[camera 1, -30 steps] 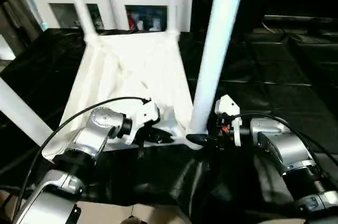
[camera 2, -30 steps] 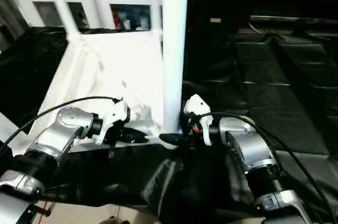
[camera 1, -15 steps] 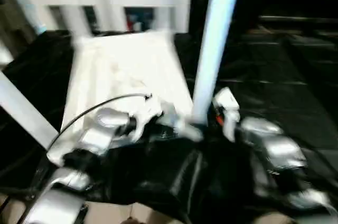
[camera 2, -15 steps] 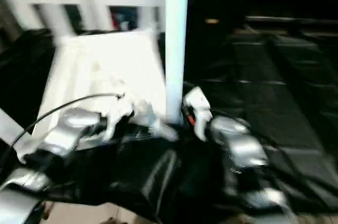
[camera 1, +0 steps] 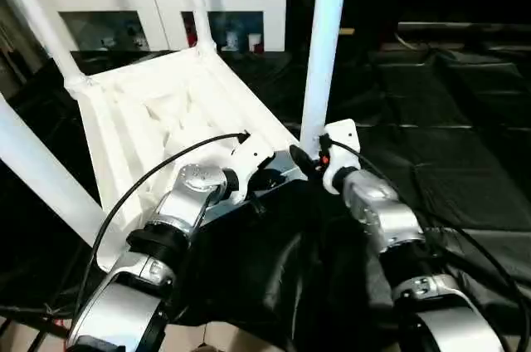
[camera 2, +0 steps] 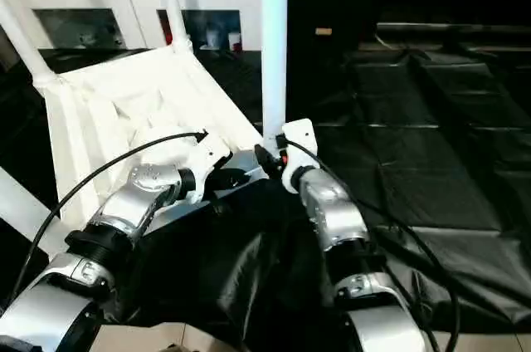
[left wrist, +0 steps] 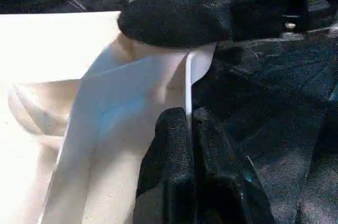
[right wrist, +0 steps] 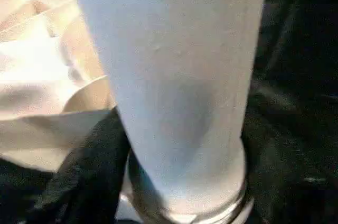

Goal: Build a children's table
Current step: Rotate leg to tighten

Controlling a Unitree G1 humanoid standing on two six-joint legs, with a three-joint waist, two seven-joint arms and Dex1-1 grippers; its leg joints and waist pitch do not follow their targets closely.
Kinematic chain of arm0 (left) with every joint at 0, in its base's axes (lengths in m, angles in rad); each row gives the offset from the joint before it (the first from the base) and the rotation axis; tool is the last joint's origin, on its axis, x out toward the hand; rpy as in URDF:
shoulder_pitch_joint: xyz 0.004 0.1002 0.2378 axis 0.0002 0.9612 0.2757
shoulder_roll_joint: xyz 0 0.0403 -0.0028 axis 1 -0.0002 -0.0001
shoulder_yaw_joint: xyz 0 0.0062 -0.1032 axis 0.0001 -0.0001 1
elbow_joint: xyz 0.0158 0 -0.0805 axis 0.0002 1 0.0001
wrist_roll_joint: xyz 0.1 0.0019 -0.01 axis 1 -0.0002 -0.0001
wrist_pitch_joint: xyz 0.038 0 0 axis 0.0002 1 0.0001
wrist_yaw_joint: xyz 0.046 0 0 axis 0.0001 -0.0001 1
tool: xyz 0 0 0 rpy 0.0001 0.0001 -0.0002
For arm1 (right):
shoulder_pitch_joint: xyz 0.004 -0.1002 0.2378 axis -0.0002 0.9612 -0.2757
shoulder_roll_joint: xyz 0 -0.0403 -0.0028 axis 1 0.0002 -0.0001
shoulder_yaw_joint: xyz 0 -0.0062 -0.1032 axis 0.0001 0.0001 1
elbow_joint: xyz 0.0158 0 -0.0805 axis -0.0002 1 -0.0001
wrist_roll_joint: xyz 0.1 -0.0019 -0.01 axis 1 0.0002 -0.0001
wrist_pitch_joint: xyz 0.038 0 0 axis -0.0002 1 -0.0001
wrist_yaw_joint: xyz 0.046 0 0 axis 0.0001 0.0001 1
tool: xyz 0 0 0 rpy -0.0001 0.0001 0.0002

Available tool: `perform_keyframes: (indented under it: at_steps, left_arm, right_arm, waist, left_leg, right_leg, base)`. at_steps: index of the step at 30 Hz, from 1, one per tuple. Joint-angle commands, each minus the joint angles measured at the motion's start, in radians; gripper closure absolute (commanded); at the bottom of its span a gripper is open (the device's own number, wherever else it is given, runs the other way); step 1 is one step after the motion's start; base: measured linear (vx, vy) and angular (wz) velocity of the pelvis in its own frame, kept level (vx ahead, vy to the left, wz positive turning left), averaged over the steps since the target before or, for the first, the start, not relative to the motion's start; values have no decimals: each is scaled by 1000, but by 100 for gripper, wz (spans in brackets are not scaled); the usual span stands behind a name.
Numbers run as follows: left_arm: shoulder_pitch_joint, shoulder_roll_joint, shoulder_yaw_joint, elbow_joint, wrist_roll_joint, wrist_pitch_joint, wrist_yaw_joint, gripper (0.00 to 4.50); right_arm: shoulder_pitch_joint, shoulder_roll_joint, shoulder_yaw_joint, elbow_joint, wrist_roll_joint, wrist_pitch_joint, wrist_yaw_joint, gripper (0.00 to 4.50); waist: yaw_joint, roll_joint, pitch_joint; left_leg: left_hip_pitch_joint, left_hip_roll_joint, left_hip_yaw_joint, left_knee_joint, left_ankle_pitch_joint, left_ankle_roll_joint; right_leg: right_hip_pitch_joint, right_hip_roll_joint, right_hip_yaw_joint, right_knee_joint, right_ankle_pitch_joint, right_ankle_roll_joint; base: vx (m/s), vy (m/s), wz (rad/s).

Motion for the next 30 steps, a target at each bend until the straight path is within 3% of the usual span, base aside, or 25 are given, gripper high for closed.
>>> perform_keyframes:
  at_steps: [1, 3, 4, 9, 14, 19, 30]
  left_arm:
    - [-9, -34, -18, -82, -74, -72, -72, 450]
    - [3, -19, -22, -98, -81, -71, -105, 450]
    - [3, -19, -22, -98, -81, -71, -105, 450]
    - [36, 35, -35, -140, -99, -82, -233, 450]
    - [51, 79, -54, -157, -101, -88, -317, 450]
    - [64, 133, -64, -180, -109, -74, -416, 450]
    - [89, 168, -75, -219, -124, -33, -483, 450]
  right_arm:
    - [21, 28, 98, 5, 17, 26, 131, 82]
    - [27, -9, 131, -7, 5, 3, 190, 70]
    - [27, -9, 131, -7, 5, 3, 190, 63]
    - [64, -122, 189, -95, 2, -50, 429, 48]
    - [92, -185, 211, -168, 28, -40, 561, 48]
    - [130, -247, 239, -251, 85, 26, 691, 48]
    - [159, -250, 245, -296, 108, 84, 738, 155]
  waist:
    - [6, -20, -68]
    - [7, -19, -67]
    - [9, -29, -66]
    - [19, -15, -66]
    - [28, -14, -66]
    - [34, -15, -65]
    - [46, -13, -67]
  left_leg:
    - [2, 14, 0, -56, -184, 78]
    - [3, 16, 1, -56, -192, 77]
    - [1, 17, -1, -57, -192, 77]
    - [6, 21, 2, -56, -199, 78]
    - [6, 23, 2, -57, -210, 81]
    - [5, 25, 1, -58, -218, 77]
    - [8, 26, 1, -59, -215, 55]
  right_leg:
    - [56, -60, 38, -74, -235, -208]
    - [55, -58, 38, -73, -239, -213]
    - [57, -61, 36, -71, -253, -211]
    - [52, -58, 40, -71, -239, -216]
    - [53, -55, 38, -70, -225, -221]
    - [54, -56, 39, -69, -232, -223]
    - [51, -57, 40, -67, -233, -220]
  base:
    - [0, 0, 0]
    - [0, 0, 0]
    - [0, 0, 0]
    - [0, 0, 0]
    - [0, 0, 0]
    - [0, 0, 0]
    - [0, 0, 0]
